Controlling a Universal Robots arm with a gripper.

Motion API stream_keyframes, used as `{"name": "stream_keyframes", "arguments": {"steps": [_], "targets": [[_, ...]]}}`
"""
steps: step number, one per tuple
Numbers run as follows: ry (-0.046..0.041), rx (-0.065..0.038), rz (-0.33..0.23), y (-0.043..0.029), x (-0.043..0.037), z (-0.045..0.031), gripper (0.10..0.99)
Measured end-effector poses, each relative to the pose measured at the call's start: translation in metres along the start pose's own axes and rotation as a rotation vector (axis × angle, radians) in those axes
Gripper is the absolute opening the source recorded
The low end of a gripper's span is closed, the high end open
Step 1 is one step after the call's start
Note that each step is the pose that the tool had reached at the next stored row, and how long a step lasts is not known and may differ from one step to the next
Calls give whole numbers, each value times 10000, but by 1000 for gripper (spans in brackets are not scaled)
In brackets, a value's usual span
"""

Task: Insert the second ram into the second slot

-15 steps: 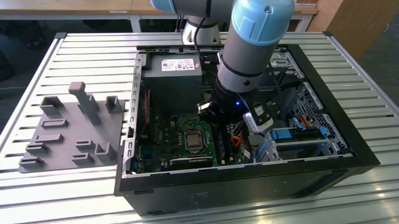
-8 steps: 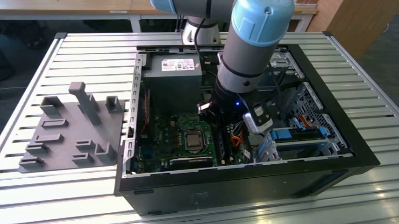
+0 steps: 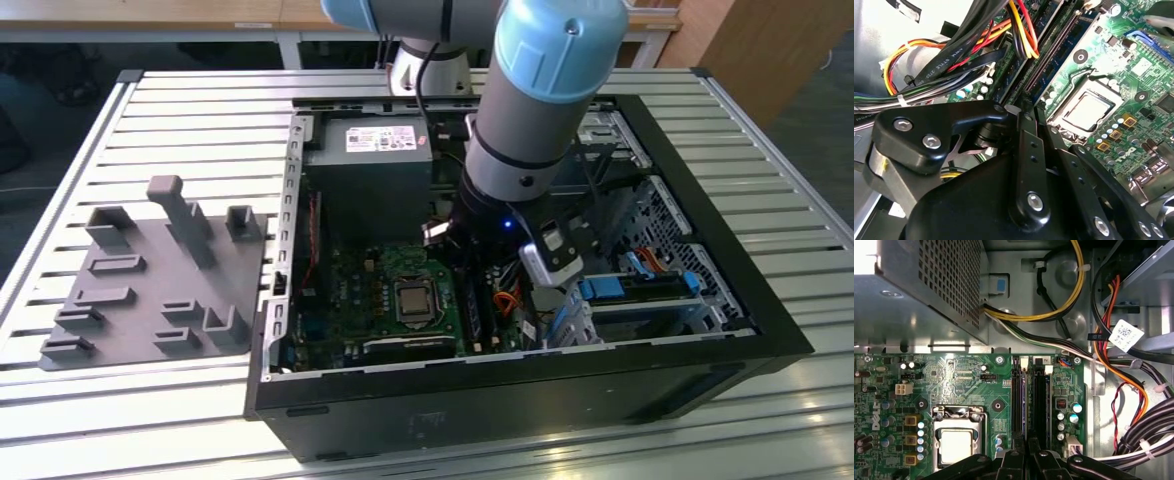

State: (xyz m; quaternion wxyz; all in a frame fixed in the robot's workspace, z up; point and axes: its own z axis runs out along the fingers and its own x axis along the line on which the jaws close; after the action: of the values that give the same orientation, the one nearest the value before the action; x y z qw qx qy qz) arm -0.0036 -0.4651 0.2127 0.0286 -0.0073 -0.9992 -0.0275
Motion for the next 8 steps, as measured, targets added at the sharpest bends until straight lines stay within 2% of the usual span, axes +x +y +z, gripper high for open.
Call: {"name": "stream_keyframes", "arguments": {"steps": [8], "targets": [[1,2,0,-1,-2,33,141]]}}
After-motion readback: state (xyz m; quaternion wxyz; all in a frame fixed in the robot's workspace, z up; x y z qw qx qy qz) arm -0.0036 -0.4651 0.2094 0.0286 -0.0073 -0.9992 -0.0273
